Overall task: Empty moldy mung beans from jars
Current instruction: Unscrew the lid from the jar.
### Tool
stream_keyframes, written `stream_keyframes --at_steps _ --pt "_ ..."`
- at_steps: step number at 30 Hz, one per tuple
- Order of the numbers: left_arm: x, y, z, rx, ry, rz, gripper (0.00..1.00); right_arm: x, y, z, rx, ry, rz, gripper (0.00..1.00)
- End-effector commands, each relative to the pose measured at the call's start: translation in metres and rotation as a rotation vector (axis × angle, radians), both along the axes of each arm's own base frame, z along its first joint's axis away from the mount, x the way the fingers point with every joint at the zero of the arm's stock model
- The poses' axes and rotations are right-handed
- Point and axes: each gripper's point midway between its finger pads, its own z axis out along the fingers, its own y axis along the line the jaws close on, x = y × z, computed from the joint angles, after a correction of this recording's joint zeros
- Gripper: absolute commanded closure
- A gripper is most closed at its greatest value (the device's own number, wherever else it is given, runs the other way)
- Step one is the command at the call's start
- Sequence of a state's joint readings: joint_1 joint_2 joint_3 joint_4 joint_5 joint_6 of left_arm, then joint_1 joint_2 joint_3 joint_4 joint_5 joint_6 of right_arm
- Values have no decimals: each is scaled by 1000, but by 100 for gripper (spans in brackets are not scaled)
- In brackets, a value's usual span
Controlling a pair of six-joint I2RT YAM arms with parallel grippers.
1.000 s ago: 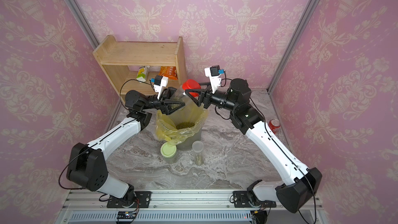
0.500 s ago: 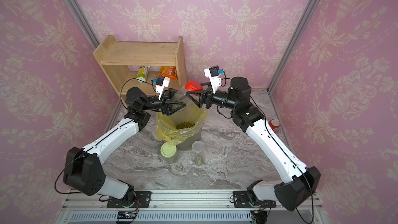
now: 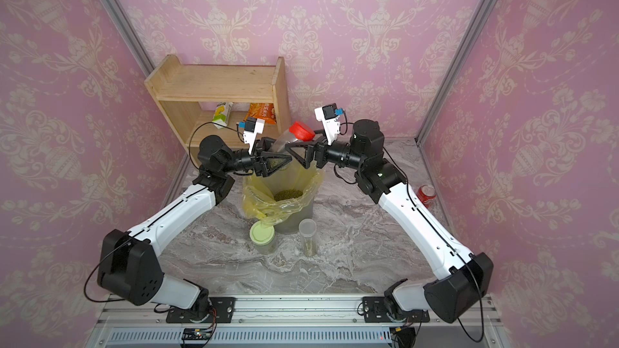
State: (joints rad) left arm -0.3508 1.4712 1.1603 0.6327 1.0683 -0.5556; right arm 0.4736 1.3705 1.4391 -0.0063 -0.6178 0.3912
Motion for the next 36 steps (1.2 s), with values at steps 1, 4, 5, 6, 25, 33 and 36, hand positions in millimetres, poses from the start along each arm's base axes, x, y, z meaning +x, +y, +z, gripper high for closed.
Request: stream_keyframes --at_steps 1,4,5,6,25,33,36 --pt "4 8 7 20 -59 105 75 -1 -6 18 33 2 -50 0" --pt "4 10 8 18 -70 125 75 2 -8 15 22 9 -69 0" --pt "6 10 6 20 -66 128 75 3 -8 14 23 13 -70 0" --pt "7 9 5 21 -66 132 75 3 -8 13 23 15 -71 0" --pt "6 4 -1 24 -64 102 75 12 -10 20 56 8 -94 0" --pt "2 1 -2 29 -70 85 74 18 -8 22 79 4 -100 0" --pt "0 0 -3 32 -68 80 74 18 -8 25 92 3 -97 0"
